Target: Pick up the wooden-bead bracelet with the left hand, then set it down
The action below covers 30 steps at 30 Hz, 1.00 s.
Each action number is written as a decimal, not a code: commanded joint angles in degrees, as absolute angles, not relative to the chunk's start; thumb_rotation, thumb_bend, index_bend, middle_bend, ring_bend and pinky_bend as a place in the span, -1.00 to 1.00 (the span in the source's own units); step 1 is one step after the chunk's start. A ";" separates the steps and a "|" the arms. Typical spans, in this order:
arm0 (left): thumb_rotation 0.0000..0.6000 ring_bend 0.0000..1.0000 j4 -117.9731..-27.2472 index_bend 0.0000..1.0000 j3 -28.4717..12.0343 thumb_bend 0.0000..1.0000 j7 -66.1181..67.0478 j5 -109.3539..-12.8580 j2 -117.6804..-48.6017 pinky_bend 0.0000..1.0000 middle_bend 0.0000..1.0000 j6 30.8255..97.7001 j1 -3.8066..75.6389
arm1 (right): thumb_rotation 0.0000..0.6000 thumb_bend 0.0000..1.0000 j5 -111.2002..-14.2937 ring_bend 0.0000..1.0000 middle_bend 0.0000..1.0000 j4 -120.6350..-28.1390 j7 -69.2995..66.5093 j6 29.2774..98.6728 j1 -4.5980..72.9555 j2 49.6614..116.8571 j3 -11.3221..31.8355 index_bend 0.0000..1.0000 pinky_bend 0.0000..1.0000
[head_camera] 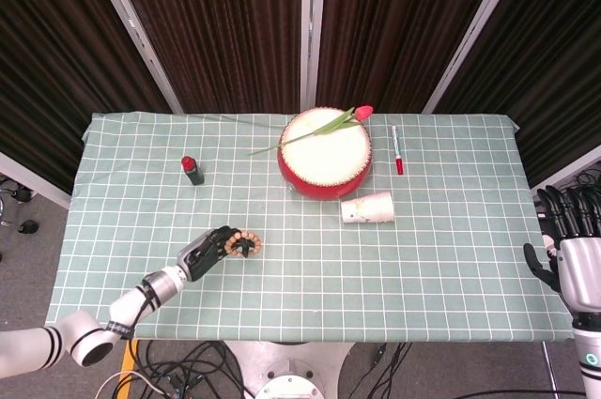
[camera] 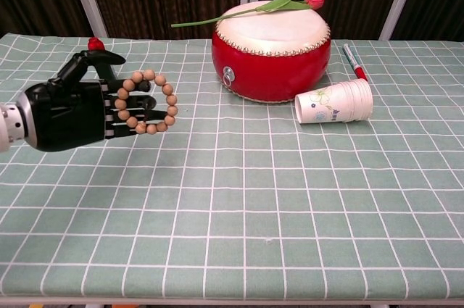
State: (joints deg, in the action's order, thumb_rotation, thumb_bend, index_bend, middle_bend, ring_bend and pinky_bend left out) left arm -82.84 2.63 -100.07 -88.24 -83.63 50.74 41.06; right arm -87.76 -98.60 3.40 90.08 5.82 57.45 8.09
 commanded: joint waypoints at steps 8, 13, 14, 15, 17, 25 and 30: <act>-0.06 -0.47 -84.71 0.11 -0.35 -0.04 -87.94 -81.19 -85.01 -0.87 0.18 48.91 38.76 | 1.00 -0.46 -87.65 -1.00 -0.84 -98.01 2.60 89.95 5.77 57.61 7.92 -1.00 -1.00; 0.15 -0.39 -85.16 0.21 -1.60 -0.09 -83.97 -78.89 -85.34 -0.86 0.28 48.09 38.14 | 1.00 -0.46 -87.60 -1.00 -0.84 -97.74 2.33 90.02 5.67 57.72 7.85 -1.00 -1.00; 0.17 -0.39 -85.32 0.21 -1.92 -0.10 -83.21 -78.40 -85.39 -0.86 0.28 47.86 37.99 | 1.00 -0.46 -87.56 -1.00 -0.84 -97.69 2.29 90.01 5.66 57.74 7.85 -1.00 -1.00; 0.16 -0.38 -85.46 0.22 -2.14 -0.12 -82.79 -78.11 -85.42 -0.86 0.29 47.66 37.89 | 1.00 -0.46 -87.53 -1.00 -0.84 -97.65 2.28 89.98 5.65 57.76 7.82 -1.00 -1.00; 0.16 -0.38 -85.67 0.23 -2.47 -0.13 -82.04 -77.76 -85.45 -0.86 0.30 47.31 37.69 | 1.00 -0.46 -87.51 -1.00 -0.84 -97.59 2.25 89.95 5.63 57.80 7.77 -1.00 -1.00; 0.25 -0.34 -86.04 0.27 -3.94 -0.11 -80.21 -77.03 -85.62 -0.86 0.33 45.84 36.92 | 1.00 -0.46 -87.57 -1.00 -0.84 -97.37 2.09 89.99 5.61 57.97 7.73 -1.00 -1.00; 0.23 -0.34 -86.08 0.27 -4.56 -0.10 -79.72 -77.27 -85.78 -0.86 0.34 45.64 36.23 | 1.00 -0.46 -87.63 -1.00 -0.83 -97.20 1.94 90.23 5.52 58.05 7.75 -1.00 -1.00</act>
State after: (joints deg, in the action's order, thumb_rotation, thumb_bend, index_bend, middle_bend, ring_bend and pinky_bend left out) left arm -86.07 -4.47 -79.79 -77.24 -85.74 45.67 36.31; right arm -87.64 -97.20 1.94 90.23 5.52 58.05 7.75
